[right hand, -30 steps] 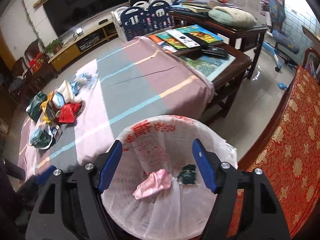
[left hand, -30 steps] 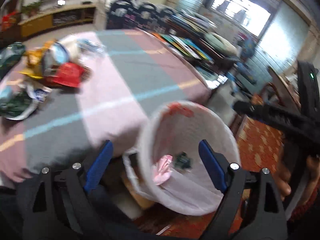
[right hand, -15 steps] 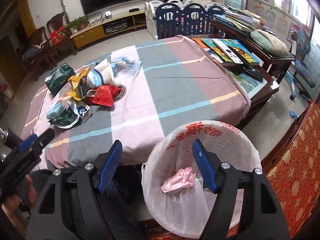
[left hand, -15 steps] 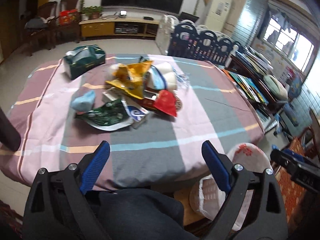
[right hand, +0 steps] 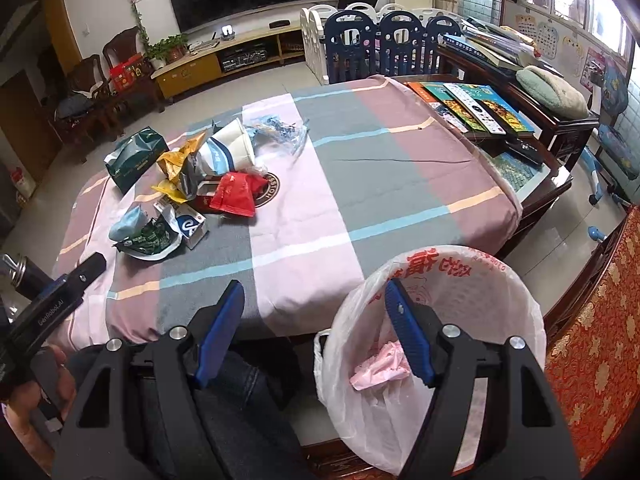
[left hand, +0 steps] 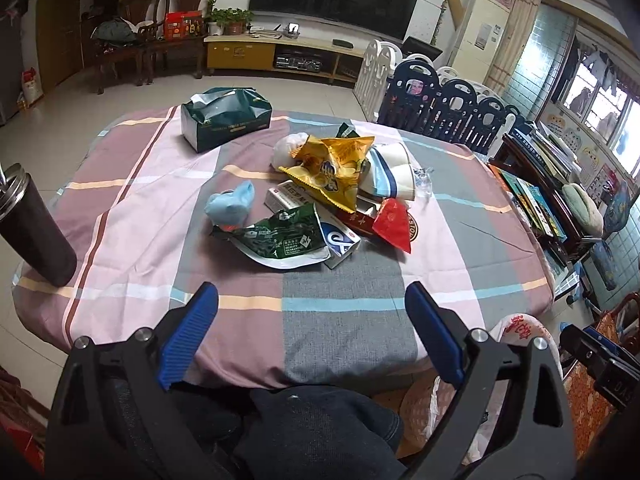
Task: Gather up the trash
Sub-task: 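Move both tools back toward the trash pile on the table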
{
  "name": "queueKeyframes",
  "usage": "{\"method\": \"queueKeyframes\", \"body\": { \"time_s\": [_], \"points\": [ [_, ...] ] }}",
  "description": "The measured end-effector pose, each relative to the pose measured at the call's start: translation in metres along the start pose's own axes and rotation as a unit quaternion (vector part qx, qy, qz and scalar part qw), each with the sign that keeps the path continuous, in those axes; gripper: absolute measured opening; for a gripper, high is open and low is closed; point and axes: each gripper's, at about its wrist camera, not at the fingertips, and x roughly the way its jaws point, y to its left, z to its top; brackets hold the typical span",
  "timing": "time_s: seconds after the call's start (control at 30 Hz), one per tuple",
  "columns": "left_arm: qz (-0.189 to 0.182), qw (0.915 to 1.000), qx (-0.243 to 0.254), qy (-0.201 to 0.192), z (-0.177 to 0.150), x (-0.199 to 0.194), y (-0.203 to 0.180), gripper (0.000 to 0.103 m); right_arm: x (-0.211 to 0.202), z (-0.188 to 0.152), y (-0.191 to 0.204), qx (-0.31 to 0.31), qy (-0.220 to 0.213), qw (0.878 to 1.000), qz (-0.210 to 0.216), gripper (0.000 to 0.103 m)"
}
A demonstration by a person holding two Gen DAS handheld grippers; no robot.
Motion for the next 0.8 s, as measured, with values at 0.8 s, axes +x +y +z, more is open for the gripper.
{"method": "queueKeyframes", "body": {
  "time_s": [0.8],
  "points": [
    [0.03, 0.9993, -0.016, 0.015, -0.004, 0.015, 0.017, 0.094, 0.018, -0.004, 0.008, 0.005, 0.02, 1.0, 0.009, 0.071]
  ]
}}
